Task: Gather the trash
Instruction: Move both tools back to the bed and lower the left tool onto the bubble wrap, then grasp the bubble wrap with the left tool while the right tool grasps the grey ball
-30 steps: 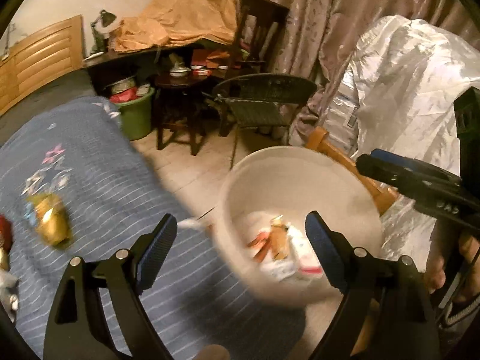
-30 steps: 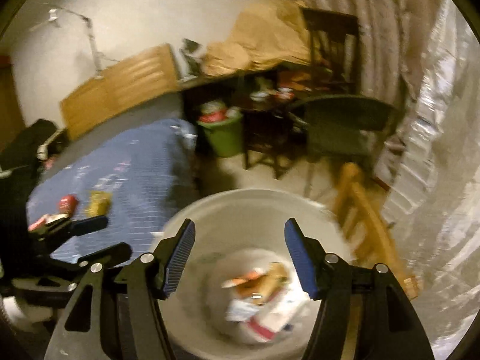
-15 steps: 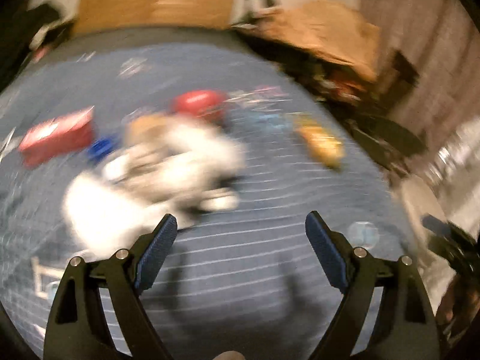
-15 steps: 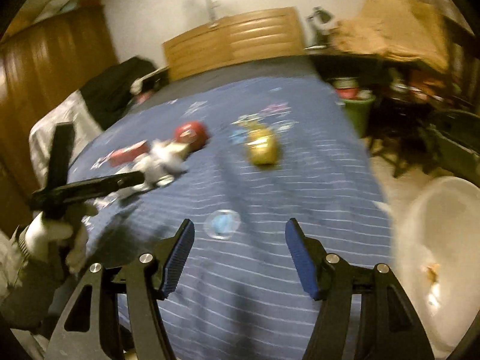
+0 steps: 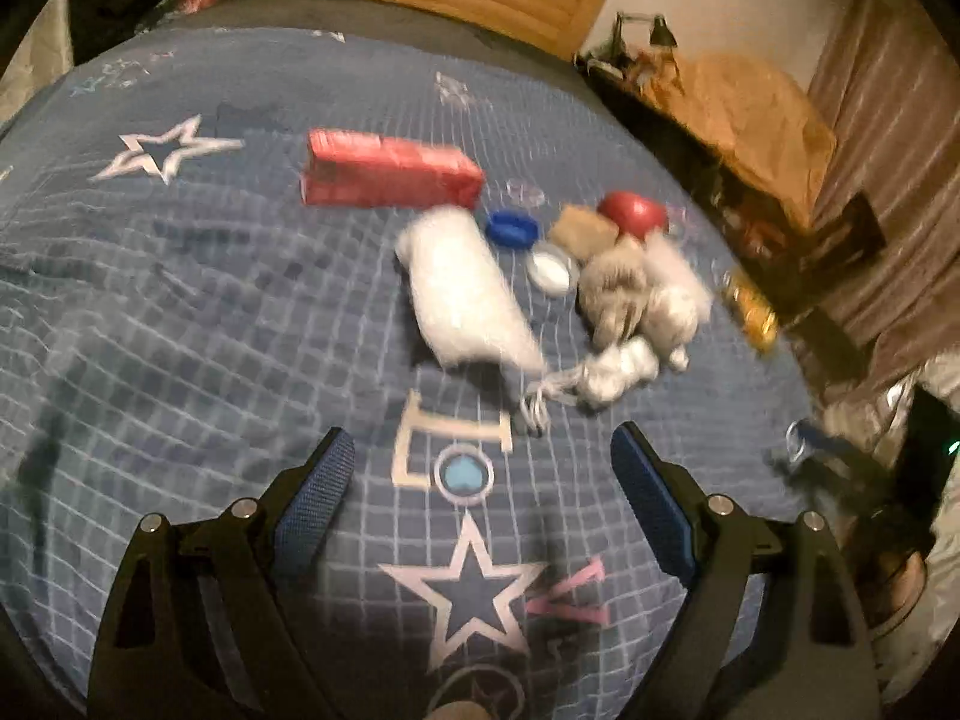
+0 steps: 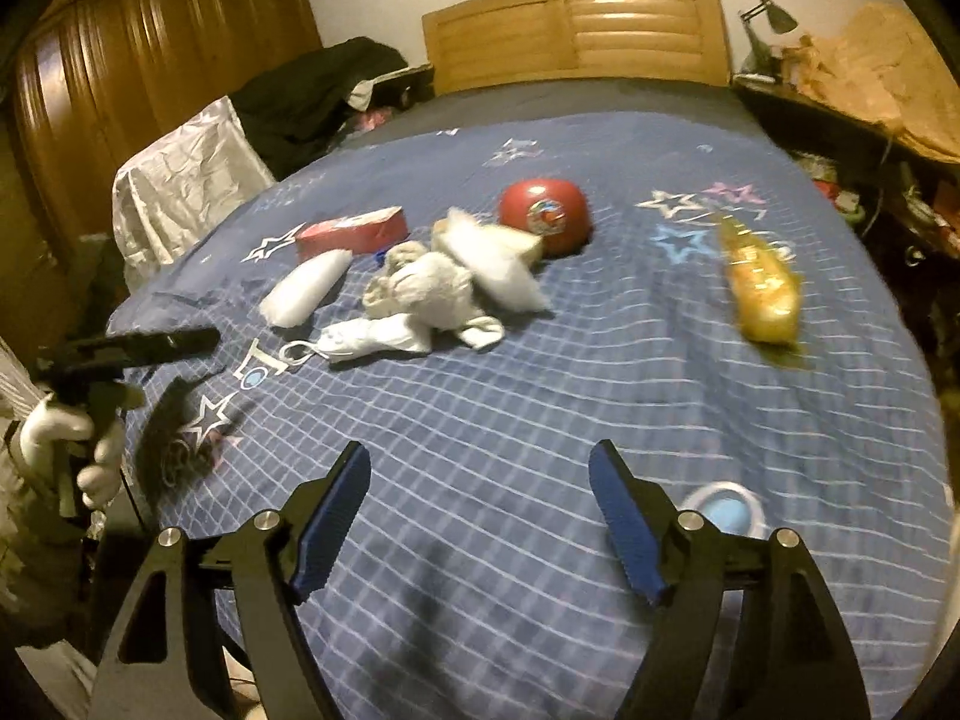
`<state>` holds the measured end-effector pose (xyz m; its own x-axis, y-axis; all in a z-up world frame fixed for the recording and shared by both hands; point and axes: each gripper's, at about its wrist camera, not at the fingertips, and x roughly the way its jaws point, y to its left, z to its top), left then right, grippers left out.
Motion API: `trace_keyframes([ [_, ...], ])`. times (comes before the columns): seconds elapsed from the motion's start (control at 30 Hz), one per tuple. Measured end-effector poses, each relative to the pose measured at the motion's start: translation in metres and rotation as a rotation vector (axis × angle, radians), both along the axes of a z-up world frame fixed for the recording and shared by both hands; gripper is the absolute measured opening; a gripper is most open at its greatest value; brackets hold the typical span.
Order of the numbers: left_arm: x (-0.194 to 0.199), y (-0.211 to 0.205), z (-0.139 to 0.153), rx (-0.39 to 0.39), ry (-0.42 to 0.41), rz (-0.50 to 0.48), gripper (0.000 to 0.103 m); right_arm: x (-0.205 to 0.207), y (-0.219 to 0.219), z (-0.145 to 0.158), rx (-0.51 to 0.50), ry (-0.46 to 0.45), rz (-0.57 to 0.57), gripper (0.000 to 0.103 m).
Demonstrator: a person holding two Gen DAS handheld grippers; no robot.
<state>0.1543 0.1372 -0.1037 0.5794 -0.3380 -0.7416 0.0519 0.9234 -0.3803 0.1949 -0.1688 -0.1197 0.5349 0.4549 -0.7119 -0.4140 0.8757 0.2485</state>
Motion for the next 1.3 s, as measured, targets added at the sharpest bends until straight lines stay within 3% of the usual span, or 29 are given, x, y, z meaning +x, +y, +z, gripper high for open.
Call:
trace_keyframes([
  [0.23,0.058,-0.021,0.004,0.091,-0.03,0.102,0.088,0.029,0.03,-0.007,0.071,0.024,0.003,0.076],
  [0.33,0.075,-0.019,-0.005,0.168,-0.003,0.129,0.088,0.046,0.041,-0.006,0.1,0.038,-0.005,0.076],
  [0.47,0.086,-0.012,-0.019,0.211,0.033,0.163,0.088,0.072,0.057,-0.009,0.114,0.051,-0.02,0.076],
  [0.53,0.089,-0.007,-0.026,0.204,0.047,0.168,0.078,0.087,0.065,-0.013,0.106,0.057,-0.033,0.076],
  [0.73,0.09,-0.005,-0.036,0.182,0.046,0.149,0.065,0.122,0.083,-0.027,0.042,0.057,-0.072,0.07],
  [0.8,0.091,-0.007,-0.037,0.178,0.039,0.143,0.059,0.128,0.088,-0.032,0.023,0.063,-0.072,0.054],
  [0.87,0.09,-0.01,-0.035,0.165,0.025,0.128,0.046,0.128,0.09,-0.037,0.009,0.063,-0.075,0.044],
  [1.1,0.079,-0.005,-0.027,0.153,-0.031,0.151,0.045,0.099,0.081,-0.021,0.0,-0.042,-0.083,0.037],
  [1.3,0.043,-0.021,0.004,0.15,-0.114,0.124,0.045,0.052,0.059,0.014,0.023,-0.146,-0.097,0.037],
])
